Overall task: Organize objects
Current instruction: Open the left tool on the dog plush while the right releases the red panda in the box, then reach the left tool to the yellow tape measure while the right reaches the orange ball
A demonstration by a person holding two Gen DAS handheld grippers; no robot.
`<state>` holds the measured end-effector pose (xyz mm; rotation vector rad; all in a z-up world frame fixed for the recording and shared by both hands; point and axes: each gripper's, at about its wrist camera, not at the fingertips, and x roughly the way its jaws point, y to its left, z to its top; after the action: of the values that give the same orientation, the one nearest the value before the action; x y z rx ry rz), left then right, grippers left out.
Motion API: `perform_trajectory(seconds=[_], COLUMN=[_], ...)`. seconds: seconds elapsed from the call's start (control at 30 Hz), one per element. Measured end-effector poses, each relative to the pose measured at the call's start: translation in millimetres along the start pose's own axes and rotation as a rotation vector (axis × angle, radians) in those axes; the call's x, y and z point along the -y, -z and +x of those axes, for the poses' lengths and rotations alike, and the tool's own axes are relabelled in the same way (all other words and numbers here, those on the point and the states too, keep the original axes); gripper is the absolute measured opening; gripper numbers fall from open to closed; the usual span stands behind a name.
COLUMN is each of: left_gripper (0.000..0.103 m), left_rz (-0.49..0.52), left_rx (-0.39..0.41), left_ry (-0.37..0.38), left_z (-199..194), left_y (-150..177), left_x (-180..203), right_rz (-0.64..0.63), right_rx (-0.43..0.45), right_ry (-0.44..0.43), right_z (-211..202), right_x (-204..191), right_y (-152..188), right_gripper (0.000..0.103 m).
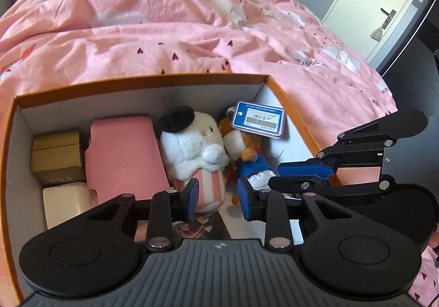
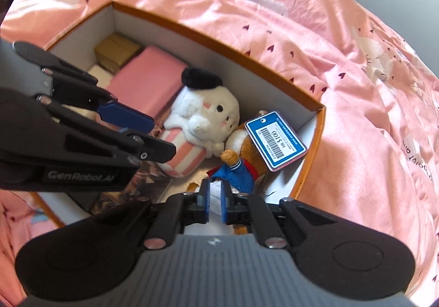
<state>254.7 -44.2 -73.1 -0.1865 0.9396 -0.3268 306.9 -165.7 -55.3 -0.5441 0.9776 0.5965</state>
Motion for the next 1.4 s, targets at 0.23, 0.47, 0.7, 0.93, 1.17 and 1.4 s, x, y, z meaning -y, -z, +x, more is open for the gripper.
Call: perform_trajectory(seconds=[0.23,0.47,0.7,0.93,1.17,1.4], left_gripper=[0.046,0.046,0.058,0.065,0.068,0.068], left_rz=[0.047,0.131,0.131,0.171,0.246,0.226], left_rx=[0.158,0.263,0.273,0.316,0.236,0.045], left_ry=[-0.009,-0.056,-0.112,-0.154,-0.052,-0.037], left_z=[-55,-86,-80,-69,-78,-45], left_y=[20,53,96,121,136,148], left_x=[20,38,46,48,56,51], right_rz=[0.120,0.295,0.482,0.494,0.550,0.561], right_rx=[0.229,0.394,0.440,0.387,0.370,0.312], right_ry=[-0.019,0.013,0.045,0.128,0.130,0.093], right_z=[-63,-94,-95,-70,-61,-44], right_x=[-10,-30,-43,-59,-55,-56], right_y=[32,79,123,148,162,167], right_gripper=[0.045,0.053,0.063,0.072,0.077,0.078])
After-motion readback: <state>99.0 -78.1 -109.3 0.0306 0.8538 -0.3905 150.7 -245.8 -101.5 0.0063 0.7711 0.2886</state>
